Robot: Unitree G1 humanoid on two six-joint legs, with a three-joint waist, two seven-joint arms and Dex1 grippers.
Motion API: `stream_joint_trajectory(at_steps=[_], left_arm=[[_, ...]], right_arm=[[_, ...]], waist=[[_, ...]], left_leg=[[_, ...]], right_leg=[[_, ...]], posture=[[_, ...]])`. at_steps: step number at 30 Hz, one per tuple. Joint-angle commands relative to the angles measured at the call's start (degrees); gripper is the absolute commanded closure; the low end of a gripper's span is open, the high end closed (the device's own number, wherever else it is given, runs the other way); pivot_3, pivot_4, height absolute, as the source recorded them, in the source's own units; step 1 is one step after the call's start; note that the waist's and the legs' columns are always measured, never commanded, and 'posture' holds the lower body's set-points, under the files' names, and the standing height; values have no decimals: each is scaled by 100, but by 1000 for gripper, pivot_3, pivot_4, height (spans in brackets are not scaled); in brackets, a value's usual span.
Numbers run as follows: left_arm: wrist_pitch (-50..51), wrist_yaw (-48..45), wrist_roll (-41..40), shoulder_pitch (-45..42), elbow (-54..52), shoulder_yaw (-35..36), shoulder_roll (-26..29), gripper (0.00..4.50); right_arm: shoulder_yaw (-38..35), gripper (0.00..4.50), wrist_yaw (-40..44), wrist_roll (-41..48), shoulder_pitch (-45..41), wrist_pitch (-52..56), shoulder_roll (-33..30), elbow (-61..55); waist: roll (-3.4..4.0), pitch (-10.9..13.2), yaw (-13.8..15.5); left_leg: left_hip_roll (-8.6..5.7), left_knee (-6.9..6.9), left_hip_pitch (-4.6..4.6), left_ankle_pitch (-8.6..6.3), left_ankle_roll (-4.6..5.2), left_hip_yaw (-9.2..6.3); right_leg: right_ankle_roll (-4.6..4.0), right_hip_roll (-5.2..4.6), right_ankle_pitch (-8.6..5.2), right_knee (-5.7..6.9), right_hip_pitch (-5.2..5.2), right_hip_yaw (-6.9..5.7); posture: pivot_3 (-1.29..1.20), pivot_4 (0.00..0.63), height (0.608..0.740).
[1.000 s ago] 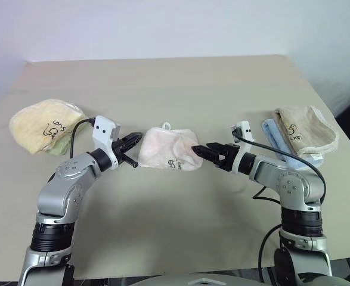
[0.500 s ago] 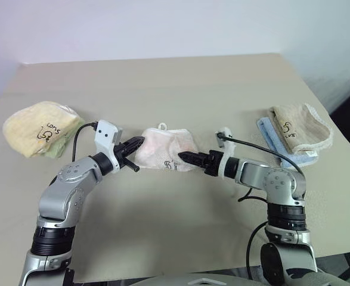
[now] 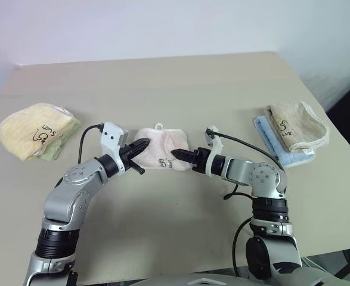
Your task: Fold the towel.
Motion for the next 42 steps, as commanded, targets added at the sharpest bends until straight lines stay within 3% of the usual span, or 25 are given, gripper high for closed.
stream_joint_trajectory(at_steps=[1,3,10,15,19,24,30,34,42], left_arm=[[-45,30,-29,31,-249,96,33,4500],[-37,46,-39,42,-274,95,29,4500],[-31,47,-64,41,-273,138,45,4500],[-52,24,-54,-7,-217,123,42,4500],[-98,-43,-32,-23,-141,86,52,4500],[-169,-151,-2,-104,22,16,31,4500],[-262,-269,78,-240,224,-160,-37,4500],[-261,-304,100,-330,294,-208,-32,4500],[-223,-292,144,-281,225,-307,-76,4500]], right_arm=[[-217,3964,-48,282,-150,61,42,-174],[-306,4478,-100,378,-174,85,48,-220],[-1047,4478,-435,985,-410,-45,-33,-574],[-2078,4478,-995,1368,-797,-595,-709,-617],[-2962,4478,-1496,1605,-990,-923,-1732,-599],[-3884,4478,-2377,1778,-600,-950,-2584,-469],[-4072,4478,-3397,2087,347,-712,-2299,-752],[-4014,3421,-3800,2362,522,-715,-2200,-783],[-3889,803,-3811,2666,691,-1268,-2244,-1130]], waist=[[0,0,1],[0,0,1],[1,0,7],[1,1,45],[3,2,46],[0,1,134],[5,-3,118],[9,-2,108],[9,-2,138]], left_leg=[[0,0,-1,0,0,0],[0,0,-2,0,0,0],[-1,4,-39,0,0,0],[-8,8,-73,3,0,0],[-9,7,-77,-1,5,2],[-6,8,-75,0,7,4],[2,19,-68,1,10,12],[2,25,-66,3,12,17],[2,25,-69,2,14,16]], right_leg=[[0,0,0,0,0,0],[0,0,0,-1,-2,0],[1,-1,1,3,-40,0],[0,-3,2,5,-72,-1],[0,-4,2,-3,-70,-1],[0,-3,2,-8,-64,-2],[1,-1,1,-9,-51,2],[1,1,1,-4,-50,7],[3,3,1,-8,-50,5]], posture=[[0,150,728],[0,150,728],[0,150,728],[0,150,728],[0,150,728],[0,150,728],[0,150,728],[0,150,728],[0,150,728]])
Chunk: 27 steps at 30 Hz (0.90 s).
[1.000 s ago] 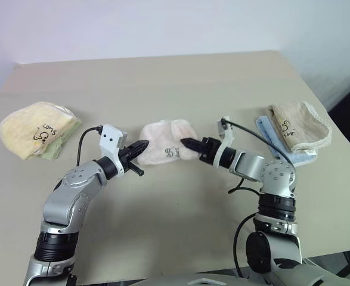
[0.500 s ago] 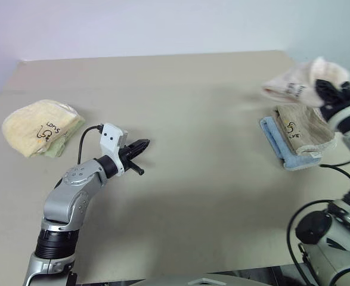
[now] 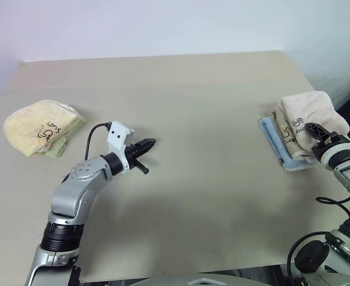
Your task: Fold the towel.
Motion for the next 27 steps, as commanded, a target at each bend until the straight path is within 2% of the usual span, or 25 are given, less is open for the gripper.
stream_joint_trajectory(at_steps=[1,2,3,8,19,23,27], left_arm=[[-81,-32,10,31,-142,-47,-34,4500],[-77,-32,8,37,-152,-52,-38,4500],[-77,-36,8,41,-153,-61,-41,4500],[-90,-88,6,20,-96,-121,-57,4500],[-285,-335,150,-245,323,-304,-116,4500],[-480,-355,338,-348,541,-351,-104,4500],[-739,-332,598,-306,686,-327,13,4500]], right_arm=[[-2,398,18,206,42,-406,-117,-424],[19,107,17,190,65,-508,-131,-468],[55,46,16,127,97,-618,-156,-529],[250,46,-69,-144,330,-994,-278,-799],[98,46,-352,-269,759,-1697,-516,-1132],[973,46,477,-467,779,-1729,-827,-1712],[2723,46,1943,-1322,1066,-1740,-1536,-2514]], waist=[[0,0,1],[0,0,2],[0,0,4],[0,0,7],[0,0,10],[3,-1,-28],[1,-2,-45]], left_leg=[[0,0,0,0,0,0],[0,0,1,0,0,0],[0,0,1,0,0,-1],[0,0,0,0,0,0],[0,0,1,0,0,0],[2,0,4,0,0,1],[7,0,8,0,0,2]], right_leg=[[0,0,0,0,0,0],[0,0,0,1,0,0],[0,0,0,1,0,0],[0,0,-1,0,0,0],[-1,0,-1,0,1,1],[-1,4,-2,2,0,1],[-15,8,-11,6,0,2]], posture=[[0,150,728],[0,150,728],[0,150,728],[0,150,728],[0,150,728],[0,150,728],[0,150,728]])
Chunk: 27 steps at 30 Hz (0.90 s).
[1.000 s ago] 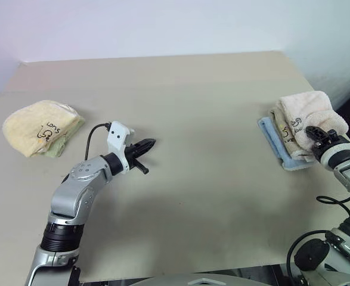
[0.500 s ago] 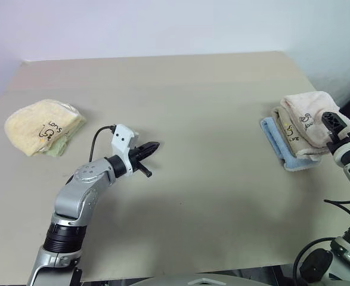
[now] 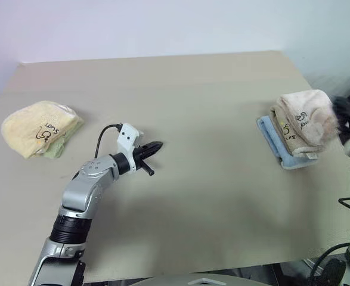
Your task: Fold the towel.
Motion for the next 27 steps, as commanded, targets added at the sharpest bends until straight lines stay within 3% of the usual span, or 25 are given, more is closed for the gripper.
stream_joint_trajectory(at_steps=[1,7,10,16,27], left_arm=[[-332,6,243,27,1,82,152,4500],[-485,86,359,337,-130,344,357,4500],[-408,167,276,440,-282,567,403,4500],[-259,395,211,746,-763,739,321,4500],[-87,561,134,872,-1008,758,255,4500]], right_arm=[[1383,46,1220,-683,148,-120,-415,-718],[3512,46,2360,-2217,-279,-821,18,153],[4159,46,2808,-2921,-473,-1254,259,776],[4479,46,3235,-3638,-635,-1708,661,1373],[4289,46,3268,-4196,-477,-1893,1177,1558]], waist=[[-3,0,19],[-9,0,63],[-11,0,81],[-11,0,65],[-11,0,59]], left_leg=[[1,0,0,0,0,-2],[-4,3,-7,0,0,-1],[-8,6,-9,0,0,-3],[-9,4,-10,-1,-1,-6],[-9,4,-5,1,-5,-8]], right_leg=[[-1,1,-1,0,1,-2],[-1,-6,-1,-8,-2,-2],[-2,-11,-1,-8,-2,-5],[16,-12,10,-3,-8,-5],[14,-9,11,6,-7,-5]], posture=[[0,150,728],[0,150,728],[0,150,728],[0,150,728],[0,150,728]])
